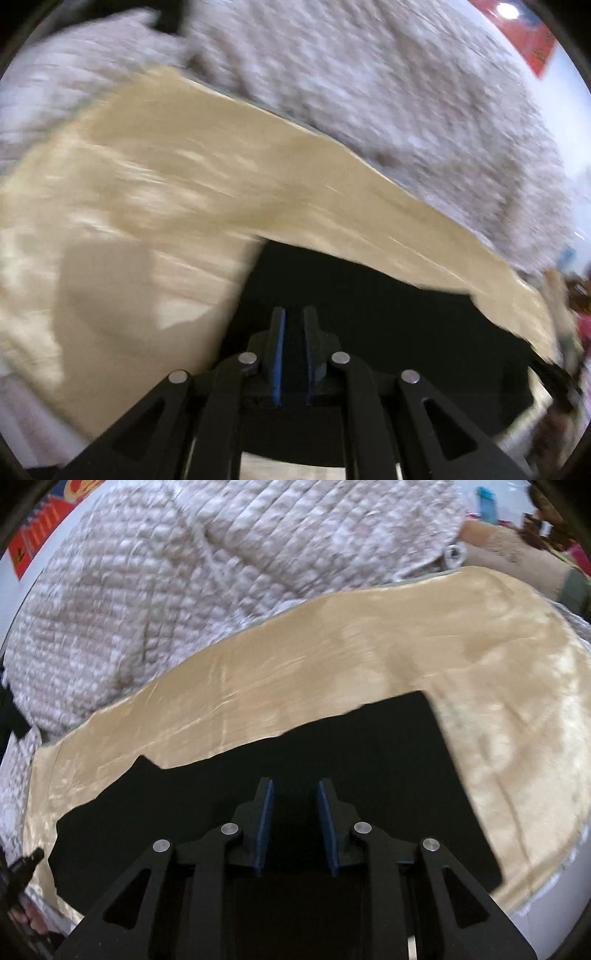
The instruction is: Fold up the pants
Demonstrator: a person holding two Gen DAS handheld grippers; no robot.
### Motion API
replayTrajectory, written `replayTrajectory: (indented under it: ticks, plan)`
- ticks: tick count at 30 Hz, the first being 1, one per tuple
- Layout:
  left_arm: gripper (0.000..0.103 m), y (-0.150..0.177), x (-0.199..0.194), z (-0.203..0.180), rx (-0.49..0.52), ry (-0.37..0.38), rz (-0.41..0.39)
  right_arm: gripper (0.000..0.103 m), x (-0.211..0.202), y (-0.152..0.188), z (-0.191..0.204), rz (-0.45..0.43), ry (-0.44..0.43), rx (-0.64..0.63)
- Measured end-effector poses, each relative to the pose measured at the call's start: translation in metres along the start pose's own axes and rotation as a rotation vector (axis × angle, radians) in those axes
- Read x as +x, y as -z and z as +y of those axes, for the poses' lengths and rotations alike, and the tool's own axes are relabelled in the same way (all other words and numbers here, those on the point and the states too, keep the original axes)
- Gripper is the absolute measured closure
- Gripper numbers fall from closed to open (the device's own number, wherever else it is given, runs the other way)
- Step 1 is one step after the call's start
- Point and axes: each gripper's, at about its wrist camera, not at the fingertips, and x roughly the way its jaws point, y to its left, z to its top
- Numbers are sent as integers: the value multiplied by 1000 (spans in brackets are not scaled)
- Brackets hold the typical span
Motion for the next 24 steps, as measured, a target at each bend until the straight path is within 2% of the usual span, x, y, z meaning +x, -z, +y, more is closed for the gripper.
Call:
replayTrajectory:
  ticks: [1,2,4,6,9,10,12,15,18,21,23,24]
  plan:
    - [90,2,10,-3,4,27,33,78,7,-2,3,14,-5,-10]
    - [90,3,20,-4,13,24,59,78,11,-3,5,23,-5,-16]
    - [93,1,38,2,1,-53,94,78,19,-5,6,44,-3,-19]
    - [93,-8,37,12,-34,-46,62,78,25,-5,4,55,0,-9]
    - [93,-30,32,26,-67,-181,-15,78,25,-6,-2,51,9,10]
    - [93,-36,30,31,-91,-195,-23,78,25,-6,-4,49,11,21]
    - [93,-41,23,31,-109,-130,-48,78,24,-8,-8,45,7,39]
    - [92,-37,15,9,-23,-64,-80,78,20,-10,-8,28,13,32]
    - [85,-27,32,-13,47,-2,-22,78,23,-12,-3,27,7,11]
    - [84,-23,61,-20,91,-82,45,78,34,-15,0,33,26,-35]
    - [84,-21,59,-23,105,-90,25,78,42,-20,-12,38,76,-22]
    - [84,-21,55,-25,113,-102,17,79,42,-22,-19,42,53,8]
